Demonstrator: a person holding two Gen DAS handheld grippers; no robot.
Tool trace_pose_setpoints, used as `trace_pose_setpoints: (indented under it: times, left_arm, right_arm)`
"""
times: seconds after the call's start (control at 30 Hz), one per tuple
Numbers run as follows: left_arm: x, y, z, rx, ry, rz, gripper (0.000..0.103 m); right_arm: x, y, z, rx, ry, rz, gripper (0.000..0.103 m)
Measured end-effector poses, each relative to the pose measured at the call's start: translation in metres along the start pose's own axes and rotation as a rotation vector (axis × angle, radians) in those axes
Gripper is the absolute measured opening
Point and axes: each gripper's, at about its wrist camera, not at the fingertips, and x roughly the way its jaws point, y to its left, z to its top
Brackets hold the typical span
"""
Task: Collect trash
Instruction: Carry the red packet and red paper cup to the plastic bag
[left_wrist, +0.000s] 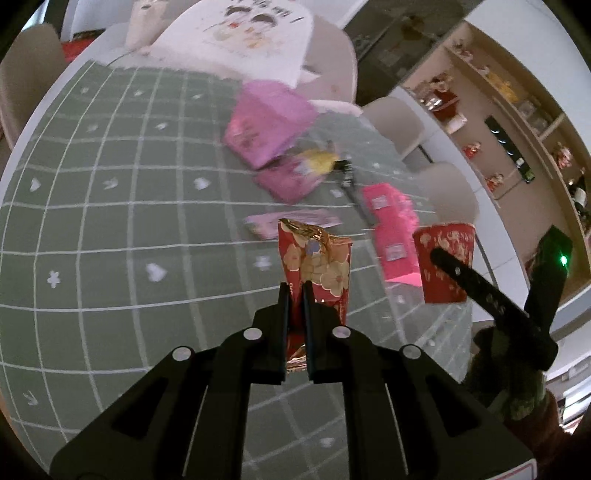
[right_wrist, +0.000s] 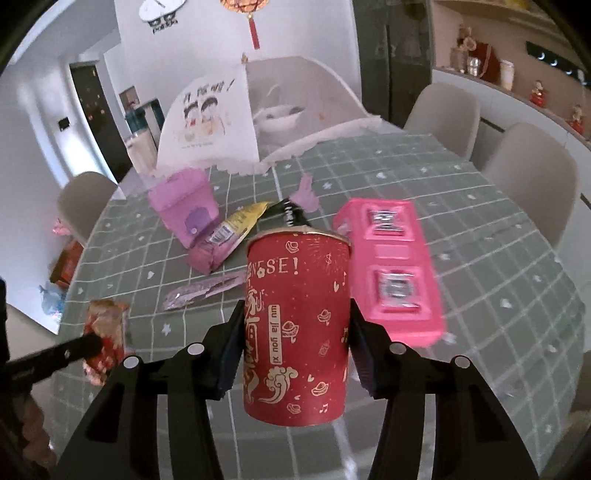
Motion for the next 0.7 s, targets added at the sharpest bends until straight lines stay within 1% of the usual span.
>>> trace_pose_setpoints:
  times: [0.1,0.2,0.4,0.57,0.7]
  left_arm:
    - [-0.007,-0.025,-0.002,0.032,-0.018,-0.006,0.007]
    - [-0.014,-0.06,-0.007,0.075,-0.041,-0.024,0.007]
    - [-0.02,-0.124,-0.014,0.15,-0.059,-0.053,0.007]
    - [-0.021,-0.188,-0.03,0.225,-0.076,-0.096,0.007]
    - [-0.006,-0.239,-0.053,0.276,-0.052,-0.134,0.007]
  right_arm:
    - [-0.029,-0.018,-0.005,0.004,-0.032,-0.006,0.049]
    - [-0.058,-0.036,-0.012,0.01,-0.068,-0.008,0.049]
    - [-0.116,-0.077,-0.028,0.022,-0.141,-0.022,0.049]
    - [-0.167,-0.126,-0.048,0.057,-0.208,-0.051,0.049]
    - [-0.206,-0.172,-0.074,0.097,-0.247,-0.092,0.05]
